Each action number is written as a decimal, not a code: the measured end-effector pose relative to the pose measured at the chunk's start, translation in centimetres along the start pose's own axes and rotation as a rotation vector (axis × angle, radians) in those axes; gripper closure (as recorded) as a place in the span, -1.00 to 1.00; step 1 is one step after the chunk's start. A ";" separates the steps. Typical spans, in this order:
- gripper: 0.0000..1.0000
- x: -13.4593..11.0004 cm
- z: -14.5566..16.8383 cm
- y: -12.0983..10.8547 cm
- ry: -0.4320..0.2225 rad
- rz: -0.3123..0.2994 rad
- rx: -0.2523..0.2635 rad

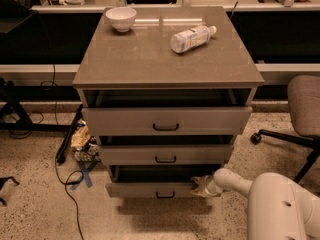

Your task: Open bottom drawer

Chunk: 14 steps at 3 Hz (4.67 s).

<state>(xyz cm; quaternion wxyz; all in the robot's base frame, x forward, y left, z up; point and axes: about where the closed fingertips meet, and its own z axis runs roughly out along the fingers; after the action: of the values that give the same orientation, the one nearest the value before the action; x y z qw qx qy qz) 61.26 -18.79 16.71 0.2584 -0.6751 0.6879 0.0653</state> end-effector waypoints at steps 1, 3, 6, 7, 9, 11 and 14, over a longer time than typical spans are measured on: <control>1.00 0.0 0.0 0.0 0.000 0.000 0.000; 0.95 0.0 0.0 0.0 0.000 0.000 0.000; -0.44 0.0 0.0 0.0 0.000 0.000 0.000; -0.90 -0.4 0.5 0.3 0.004 -0.022 -0.028; -1.00 -0.4 0.3 1.8 0.012 -0.041 -0.055; -0.16 1.6 -0.6 4.1 0.012 0.041 -0.075; 1.00 1.3 -1.2 4.0 0.012 0.042 -0.075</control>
Offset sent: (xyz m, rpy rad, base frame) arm -0.1229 -0.0337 -0.0535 0.0804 0.1030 -0.2070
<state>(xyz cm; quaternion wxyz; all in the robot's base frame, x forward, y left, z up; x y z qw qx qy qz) 57.18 -20.14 16.17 0.2274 -0.6699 0.7006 0.0926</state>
